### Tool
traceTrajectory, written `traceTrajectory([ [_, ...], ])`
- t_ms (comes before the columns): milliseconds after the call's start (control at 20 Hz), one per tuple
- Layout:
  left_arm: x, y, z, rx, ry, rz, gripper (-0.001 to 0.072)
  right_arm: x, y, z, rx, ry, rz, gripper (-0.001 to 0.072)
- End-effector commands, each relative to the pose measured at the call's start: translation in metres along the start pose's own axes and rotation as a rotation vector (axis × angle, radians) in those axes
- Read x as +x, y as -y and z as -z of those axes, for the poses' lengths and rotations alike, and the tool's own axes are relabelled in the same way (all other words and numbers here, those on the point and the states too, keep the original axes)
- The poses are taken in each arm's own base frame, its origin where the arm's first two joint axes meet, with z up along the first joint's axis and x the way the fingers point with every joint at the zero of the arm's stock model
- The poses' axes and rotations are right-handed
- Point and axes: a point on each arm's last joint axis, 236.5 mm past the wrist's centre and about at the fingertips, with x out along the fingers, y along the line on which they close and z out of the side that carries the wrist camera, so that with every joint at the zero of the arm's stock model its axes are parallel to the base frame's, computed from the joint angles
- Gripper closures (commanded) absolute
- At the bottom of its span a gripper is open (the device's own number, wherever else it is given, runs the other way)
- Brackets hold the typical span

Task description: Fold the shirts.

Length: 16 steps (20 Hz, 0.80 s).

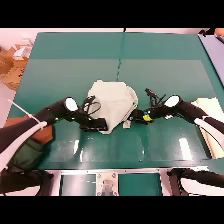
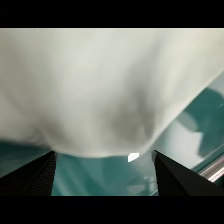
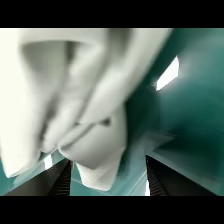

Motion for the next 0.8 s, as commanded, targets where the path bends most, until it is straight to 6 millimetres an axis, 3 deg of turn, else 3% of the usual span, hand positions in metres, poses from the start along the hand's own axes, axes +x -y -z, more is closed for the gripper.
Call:
traceTrajectory([
  [0,0.018,-0.003,-0.014,-0.018,0.092,0.004,0.0286,0.013,-0.011,-0.001,-0.003,0.007,-0.02,0.0464],
  [50,0.015,-0.003,-0.018,-0.02,0.103,0.007,0.0608,0.013,-0.01,-0.002,-0.022,0.009,-0.018,0.0596],
  [100,0.009,-0.001,-0.022,-0.013,0.112,0.014,0.0679,0.01,-0.008,-0.003,-0.04,0.009,-0.02,0.0691],
  [150,0.0,0.001,-0.028,-0.003,0.121,0.021,0.0679,0.005,-0.005,-0.006,-0.04,0.005,-0.022,0.0692],
  [250,-0.037,0.014,-0.045,0.063,0.174,0.041,0.068,-0.023,0.0,-0.02,-0.049,0.006,-0.02,0.0693],
  [350,-0.103,0.032,-0.072,0.149,0.303,0.038,0.068,-0.078,-0.001,-0.052,-0.068,0.092,-0.023,0.0693],
  [450,-0.199,0.061,-0.096,0.224,0.505,0.059,0.068,-0.163,-0.013,-0.093,-0.104,0.284,-0.033,0.0693],
  [550,-0.32,0.103,-0.104,0.318,0.784,0.089,0.068,-0.264,-0.033,-0.119,-0.173,0.504,-0.014,0.0693],
  [650,-0.429,0.149,-0.085,0.426,1.037,0.105,0.068,-0.362,-0.06,-0.124,-0.231,0.725,0.022,0.0693],
  [750,-0.519,0.2,-0.044,0.56,1.251,0.116,0.068,-0.445,-0.096,-0.11,-0.302,0.931,0.054,0.0692],
])
